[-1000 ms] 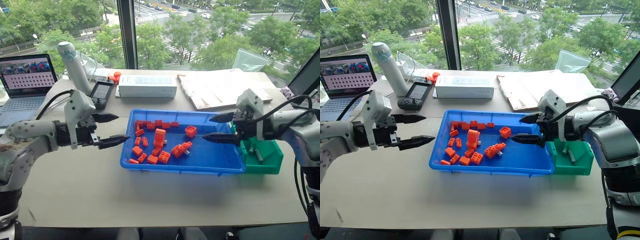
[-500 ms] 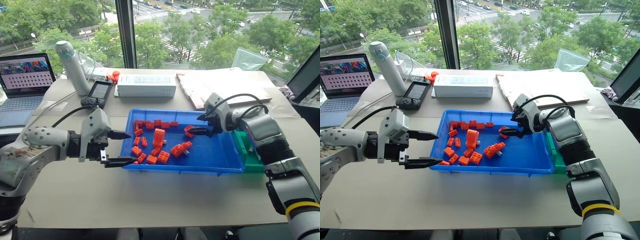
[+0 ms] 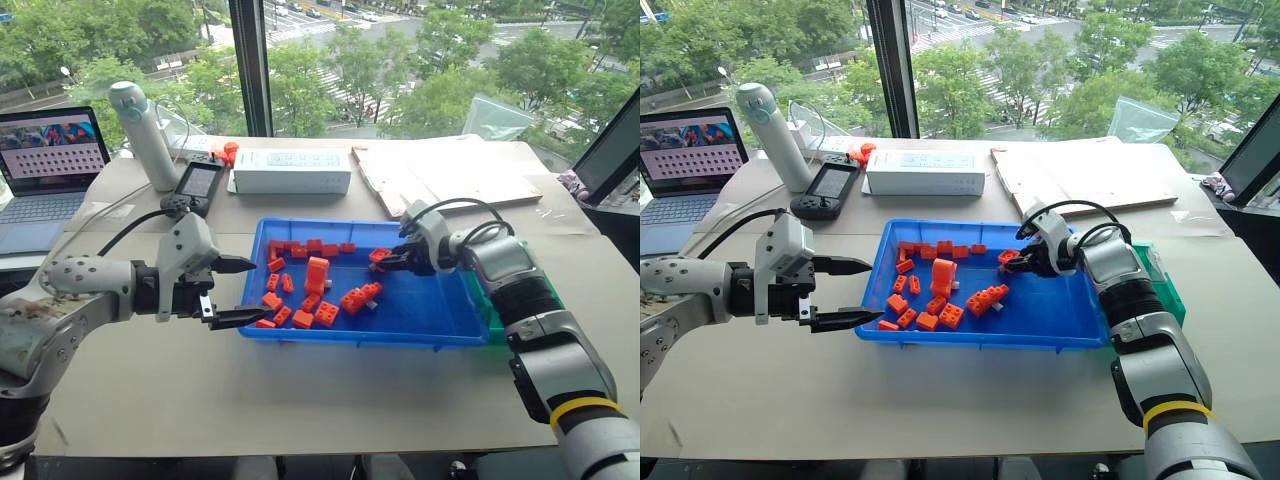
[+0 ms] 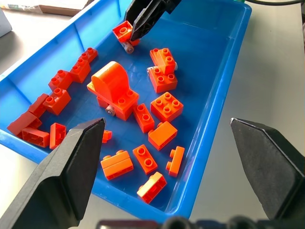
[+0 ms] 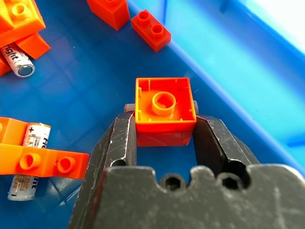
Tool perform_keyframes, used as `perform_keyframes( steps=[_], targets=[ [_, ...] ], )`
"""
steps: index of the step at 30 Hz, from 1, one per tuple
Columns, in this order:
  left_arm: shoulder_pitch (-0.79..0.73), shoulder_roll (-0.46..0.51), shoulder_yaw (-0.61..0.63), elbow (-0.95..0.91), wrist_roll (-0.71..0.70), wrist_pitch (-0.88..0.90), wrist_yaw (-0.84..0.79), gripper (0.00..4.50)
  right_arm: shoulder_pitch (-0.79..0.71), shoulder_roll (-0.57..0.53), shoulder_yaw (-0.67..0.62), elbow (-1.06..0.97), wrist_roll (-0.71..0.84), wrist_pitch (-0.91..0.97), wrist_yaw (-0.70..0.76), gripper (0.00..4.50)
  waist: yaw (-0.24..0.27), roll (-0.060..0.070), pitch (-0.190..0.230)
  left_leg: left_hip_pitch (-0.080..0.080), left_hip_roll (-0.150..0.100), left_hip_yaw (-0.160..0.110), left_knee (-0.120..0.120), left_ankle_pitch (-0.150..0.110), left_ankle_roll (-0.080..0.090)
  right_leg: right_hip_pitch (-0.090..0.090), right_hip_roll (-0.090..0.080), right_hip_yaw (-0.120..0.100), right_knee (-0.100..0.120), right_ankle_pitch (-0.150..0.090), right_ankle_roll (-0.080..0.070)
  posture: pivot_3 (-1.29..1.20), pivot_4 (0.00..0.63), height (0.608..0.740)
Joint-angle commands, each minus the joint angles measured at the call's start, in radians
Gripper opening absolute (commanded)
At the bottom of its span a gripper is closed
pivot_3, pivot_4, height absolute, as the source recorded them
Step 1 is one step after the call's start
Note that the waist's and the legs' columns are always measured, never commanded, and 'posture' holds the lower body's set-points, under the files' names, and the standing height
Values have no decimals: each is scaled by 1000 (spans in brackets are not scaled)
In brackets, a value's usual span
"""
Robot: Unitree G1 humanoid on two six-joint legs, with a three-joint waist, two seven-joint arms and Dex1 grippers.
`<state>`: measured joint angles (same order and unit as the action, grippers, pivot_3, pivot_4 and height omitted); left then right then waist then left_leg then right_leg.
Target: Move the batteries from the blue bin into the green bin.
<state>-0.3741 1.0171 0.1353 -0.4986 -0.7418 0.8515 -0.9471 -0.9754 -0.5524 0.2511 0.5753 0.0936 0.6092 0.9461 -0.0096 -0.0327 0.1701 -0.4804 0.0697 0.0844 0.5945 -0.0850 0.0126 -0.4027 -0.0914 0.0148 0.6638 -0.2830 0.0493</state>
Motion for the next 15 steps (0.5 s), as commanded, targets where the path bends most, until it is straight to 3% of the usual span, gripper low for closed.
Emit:
perform_keyframes(
  steps=[1,7,9,15],
  targets=[
    [-20,8,18,-15,6,-19,-1,4500,-42,-97,-40,-91,-19,-16,42,1452,3,0,0,0,0,0,0,0,0,0,0,0,0,0,0,0,150,735],
    [-45,-8,-6,1,24,-30,-4,4500,-13,-199,24,-170,-113,20,58,1452,6,1,0,0,0,0,0,-4,-6,0,0,0,0,0,0,0,150,735],
    [-55,-18,-4,0,15,-16,8,4500,-1,-197,18,-201,-107,37,72,2456,0,1,0,0,0,0,0,-4,-6,-1,0,0,0,0,0,0,150,735],
    [-59,-29,3,-11,4,2,21,4500,0,-178,1,-275,-105,46,70,4473,-4,1,0,0,0,0,0,0,1,-1,0,1,0,0,0,0,150,735]
  ],
)
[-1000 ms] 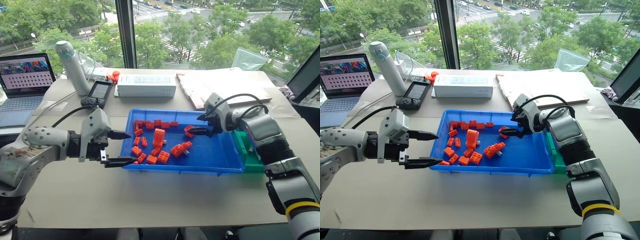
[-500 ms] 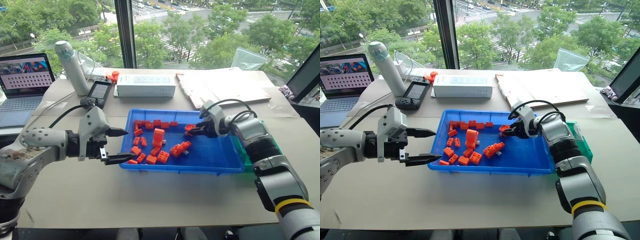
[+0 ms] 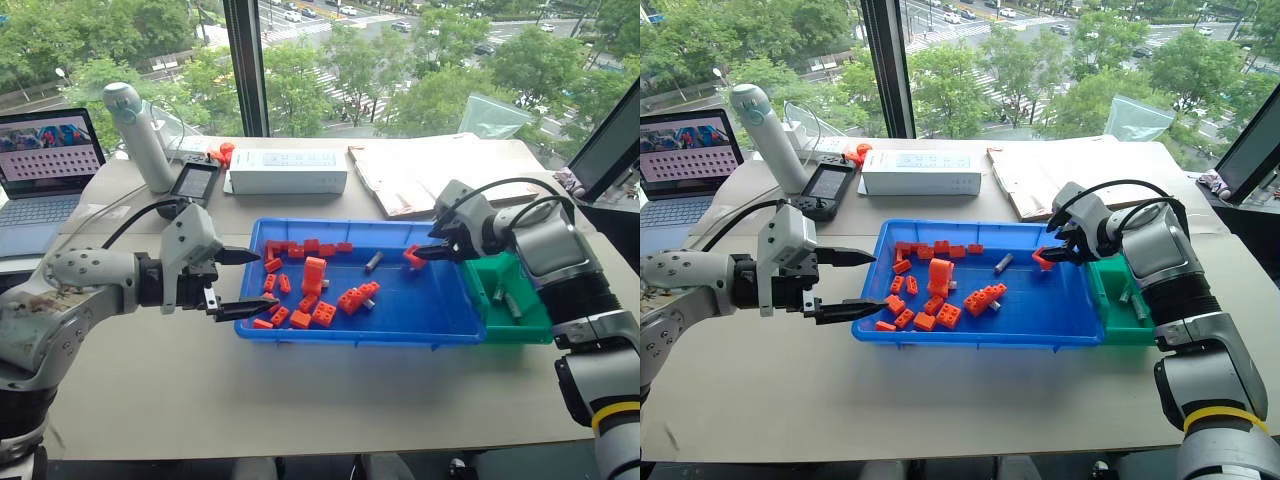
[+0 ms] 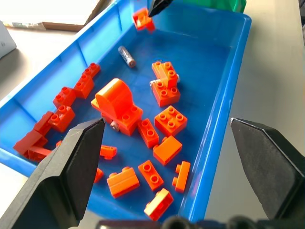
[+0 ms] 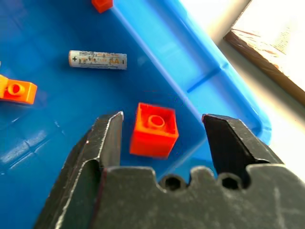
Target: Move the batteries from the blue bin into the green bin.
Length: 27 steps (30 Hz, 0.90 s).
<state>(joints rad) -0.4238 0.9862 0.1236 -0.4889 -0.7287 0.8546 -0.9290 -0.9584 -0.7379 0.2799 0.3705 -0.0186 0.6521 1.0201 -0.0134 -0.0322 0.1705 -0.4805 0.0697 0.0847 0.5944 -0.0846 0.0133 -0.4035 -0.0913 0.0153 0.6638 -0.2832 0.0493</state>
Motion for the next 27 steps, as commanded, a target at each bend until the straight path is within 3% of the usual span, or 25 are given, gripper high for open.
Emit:
perform_keyframes(
  steps=[1,6,13,27],
  targets=[
    [-9,3,14,-21,-9,-1,3,4500,-18,15,-29,-88,17,9,4,4473,1,0,0,0,0,0,0,0,0,0,0,0,0,0,0,0,150,735],
    [-15,2,7,-17,-2,-6,4,4500,19,118,-6,-104,66,39,23,4473,0,0,0,0,0,0,0,0,0,0,0,0,0,0,0,0,150,735],
    [10,10,36,-44,-21,7,13,4500,11,256,-56,130,60,-28,-106,4473,9,0,0,0,0,0,1,0,-1,1,0,-1,0,1,1,0,150,735],
    [71,20,84,-87,-61,29,34,4500,-32,260,-64,259,15,-135,-164,4473,2,0,0,0,0,0,1,-1,-2,1,0,-1,0,1,1,0,150,735]
  ],
)
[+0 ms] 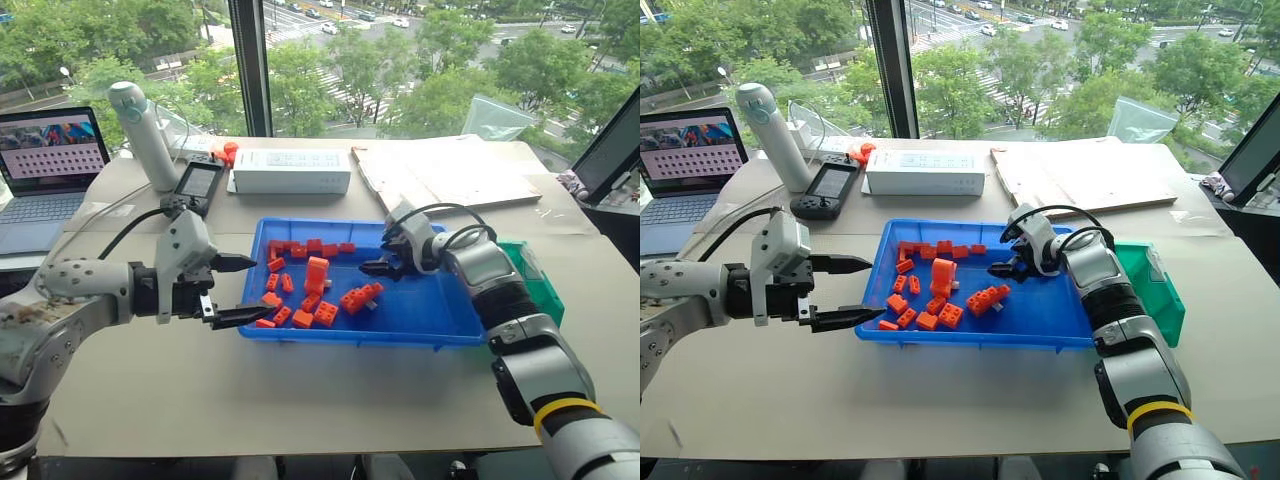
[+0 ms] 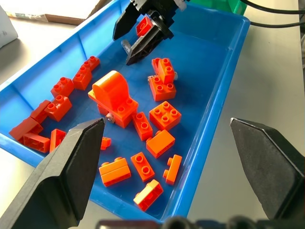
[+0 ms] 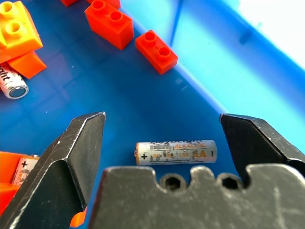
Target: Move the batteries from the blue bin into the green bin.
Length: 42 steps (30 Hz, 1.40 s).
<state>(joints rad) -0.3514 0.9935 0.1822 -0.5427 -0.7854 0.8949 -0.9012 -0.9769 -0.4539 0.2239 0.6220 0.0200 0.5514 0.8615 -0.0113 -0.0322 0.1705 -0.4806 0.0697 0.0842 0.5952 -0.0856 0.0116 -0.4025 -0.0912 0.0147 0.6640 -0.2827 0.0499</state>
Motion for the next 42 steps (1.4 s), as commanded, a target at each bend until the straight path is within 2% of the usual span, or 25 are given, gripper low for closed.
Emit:
perform_keyframes(
  steps=[1,9,13,15,16,20,23,26,32,35,40,41,42],
  targets=[
    [0,14,25,-33,-3,-12,6,4500,-9,-25,-7,11,-27,-38,-5,4473,0,0,0,0,0,0,0,-1,-1,0,0,0,0,0,0,0,150,735],
    [-6,18,-4,-14,36,-39,0,4500,30,31,-43,90,-6,-70,-25,4473,-3,0,0,0,0,0,0,-2,-4,0,0,0,0,0,0,0,150,735],
    [-9,15,-4,-11,40,-40,-9,4500,33,29,-56,99,-12,-87,-30,3459,-1,0,0,1,0,0,0,-3,-5,1,0,0,0,0,0,0,150,735],
    [-9,15,-4,-9,42,-41,-11,4500,33,21,-58,93,-15,-92,-26,2699,-2,0,0,1,0,0,0,-3,-5,1,0,0,0,0,0,0,150,735],
    [-10,14,-6,-8,44,-42,-13,4500,33,14,-58,87,-17,-96,-23,2518,-2,0,0,1,0,0,0,-3,-5,1,0,0,0,0,0,0,150,735],
    [-20,8,-17,1,49,-47,-18,4500,29,-49,-83,-22,20,-111,66,2518,3,0,0,1,0,0,0,-3,-5,1,0,0,0,0,0,0,150,735],
    [-30,5,-28,9,53,-55,-28,4500,45,-137,-109,-184,70,-46,160,2518,2,1,0,0,0,0,0,-3,-5,0,-1,0,0,0,0,0,150,735],
    [-67,-22,-52,40,49,-67,-43,4500,56,-312,-161,-319,94,30,238,2518,8,2,1,0,0,0,0,-3,-5,0,0,0,0,0,0,0,150,735],
    [-155,-100,-99,104,40,-92,-72,4500,134,-622,-161,-379,21,57,288,2518,23,2,1,0,0,1,0,-4,-5,-1,-1,0,-3,0,0,0,150,735],
    [-194,-135,-131,139,57,-109,-86,4500,207,-675,-171,-420,35,70,307,2518,20,1,1,1,0,1,0,-4,-4,1,-1,0,-3,-1,0,0,150,735],
    [-208,-146,-149,155,73,-119,-100,4500,329,-692,-158,-490,42,107,326,2518,0,3,1,2,0,1,1,1,2,0,0,2,0,0,0,0,150,735],
    [-207,-145,-150,155,75,-119,-102,4500,351,-697,-158,-495,37,106,325,3518,0,3,1,2,0,1,1,1,3,1,0,2,0,-1,0,0,150,735],
    [-207,-146,-150,153,76,-118,-104,4500,363,-701,-160,-497,34,104,324,3732,1,3,1,2,0,1,0,1,3,1,0,2,0,-1,0,0,150,735]
  ],
)
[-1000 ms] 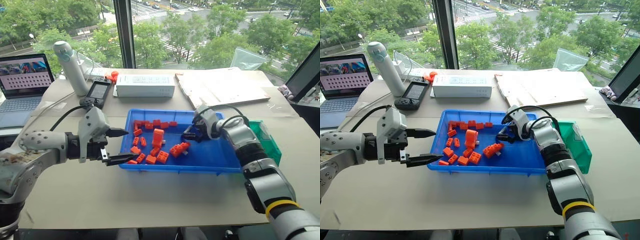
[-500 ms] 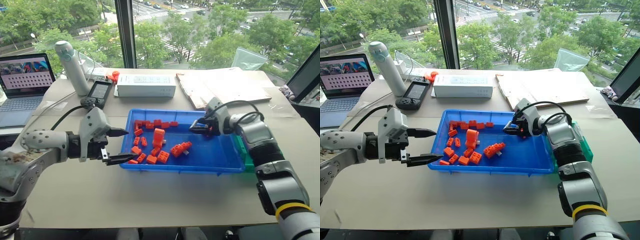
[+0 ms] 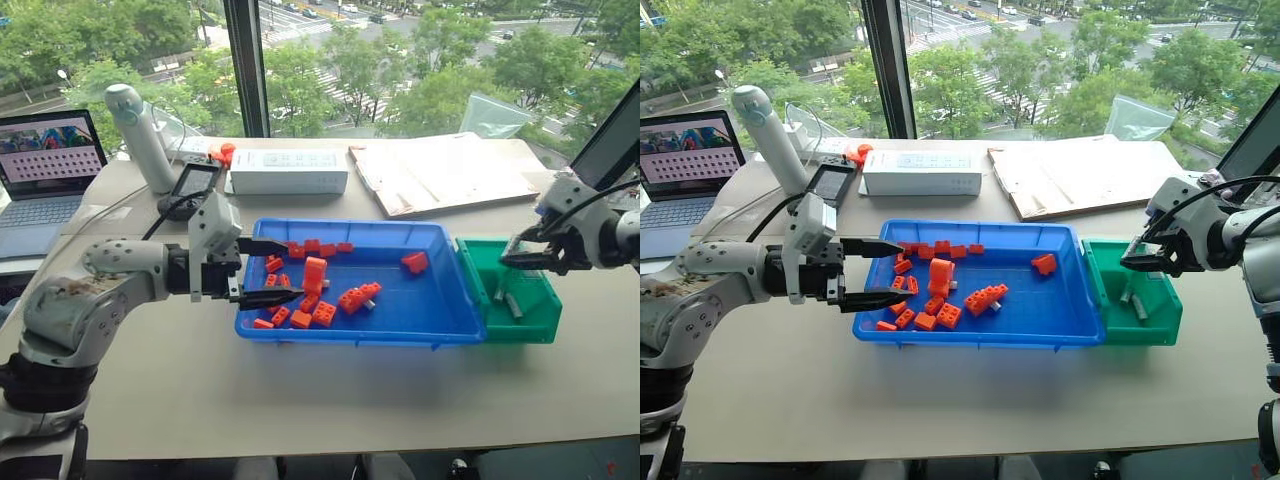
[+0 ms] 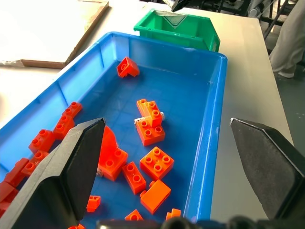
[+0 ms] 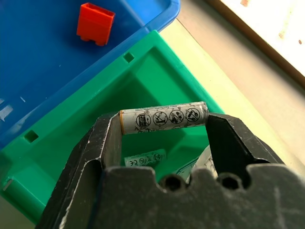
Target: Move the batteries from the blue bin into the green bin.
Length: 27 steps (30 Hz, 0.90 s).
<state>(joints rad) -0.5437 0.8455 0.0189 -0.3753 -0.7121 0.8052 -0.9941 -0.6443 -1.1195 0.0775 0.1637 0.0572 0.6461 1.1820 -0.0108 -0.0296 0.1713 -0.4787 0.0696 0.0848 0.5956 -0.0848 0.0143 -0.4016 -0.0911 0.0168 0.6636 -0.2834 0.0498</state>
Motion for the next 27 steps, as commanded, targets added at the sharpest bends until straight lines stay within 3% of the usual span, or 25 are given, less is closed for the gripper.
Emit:
perform_keyframes(
  steps=[1,3,7,14,21,26,27],
  targets=[
    [-11,4,14,-17,4,-28,-12,4500,35,-36,-18,-41,-1,10,1,4139,1,0,0,0,0,0,0,0,0,0,-1,0,0,0,0,0,150,735],
    [-2,12,20,-24,6,-24,-14,4500,10,-27,-30,-46,1,5,-16,4473,1,1,0,0,-1,0,1,0,0,0,-1,0,0,0,1,0,150,735],
    [14,24,34,-39,2,-16,-9,4500,-126,76,-43,-110,77,79,-38,4473,-8,1,0,0,0,1,1,0,-1,0,-1,0,0,0,0,0,150,735],
    [38,33,48,-63,-1,-7,13,4500,-120,278,106,-290,146,64,-4,4473,3,0,0,0,0,-1,1,-1,0,1,0,0,0,0,0,0,150,735],
    [66,65,73,-94,-17,16,17,4500,-132,442,220,-211,116,17,-52,4473,21,0,0,-2,0,-1,4,-1,0,0,0,-1,0,0,1,0,150,735],
    [81,77,91,-113,-28,28,30,4500,-128,470,253,-147,84,-26,-61,4473,24,0,0,-2,0,-1,5,-3,-3,0,0,-2,0,0,1,0,150,735],
    [85,79,95,-118,-31,32,31,4500,-127,475,260,-134,80,-33,-63,4077,23,0,0,-2,0,-1,5,-5,-6,0,0,-2,0,0,1,0,150,735]
  ],
)
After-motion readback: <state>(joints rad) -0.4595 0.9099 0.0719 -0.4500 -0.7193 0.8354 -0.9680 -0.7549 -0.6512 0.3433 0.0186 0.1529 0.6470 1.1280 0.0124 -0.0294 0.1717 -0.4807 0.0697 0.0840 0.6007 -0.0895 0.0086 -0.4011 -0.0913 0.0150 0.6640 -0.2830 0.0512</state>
